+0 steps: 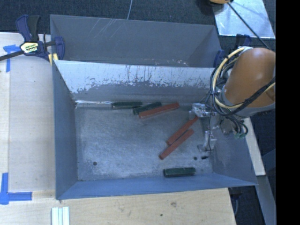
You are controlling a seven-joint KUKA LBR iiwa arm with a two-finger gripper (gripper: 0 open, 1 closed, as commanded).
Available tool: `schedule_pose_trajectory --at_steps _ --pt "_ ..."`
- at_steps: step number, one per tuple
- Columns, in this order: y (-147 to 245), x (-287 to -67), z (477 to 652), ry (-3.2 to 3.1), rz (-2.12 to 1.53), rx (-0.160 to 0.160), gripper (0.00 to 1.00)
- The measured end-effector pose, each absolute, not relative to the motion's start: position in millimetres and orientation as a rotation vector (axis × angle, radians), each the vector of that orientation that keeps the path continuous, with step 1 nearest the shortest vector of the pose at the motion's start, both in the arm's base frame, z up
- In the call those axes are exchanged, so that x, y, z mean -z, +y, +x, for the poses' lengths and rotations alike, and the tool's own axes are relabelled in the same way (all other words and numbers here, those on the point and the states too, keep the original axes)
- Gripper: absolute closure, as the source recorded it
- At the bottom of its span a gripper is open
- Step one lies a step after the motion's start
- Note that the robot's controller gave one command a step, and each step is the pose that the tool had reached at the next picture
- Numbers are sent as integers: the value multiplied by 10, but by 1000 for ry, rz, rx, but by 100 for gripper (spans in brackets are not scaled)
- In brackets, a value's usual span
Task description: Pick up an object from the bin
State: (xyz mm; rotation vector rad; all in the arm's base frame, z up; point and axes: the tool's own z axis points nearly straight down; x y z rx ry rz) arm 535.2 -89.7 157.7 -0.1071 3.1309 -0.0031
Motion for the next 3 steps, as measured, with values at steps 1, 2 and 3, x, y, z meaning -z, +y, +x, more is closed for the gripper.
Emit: schedule_pose_trajectory --at_steps 1,2,3 --pt "-525 -704 5707 3099 -484 1 100" --pt "-525 -704 5707 3099 -484 1 100" --pt "-828 -2752 5873 3101 -426 6 100"
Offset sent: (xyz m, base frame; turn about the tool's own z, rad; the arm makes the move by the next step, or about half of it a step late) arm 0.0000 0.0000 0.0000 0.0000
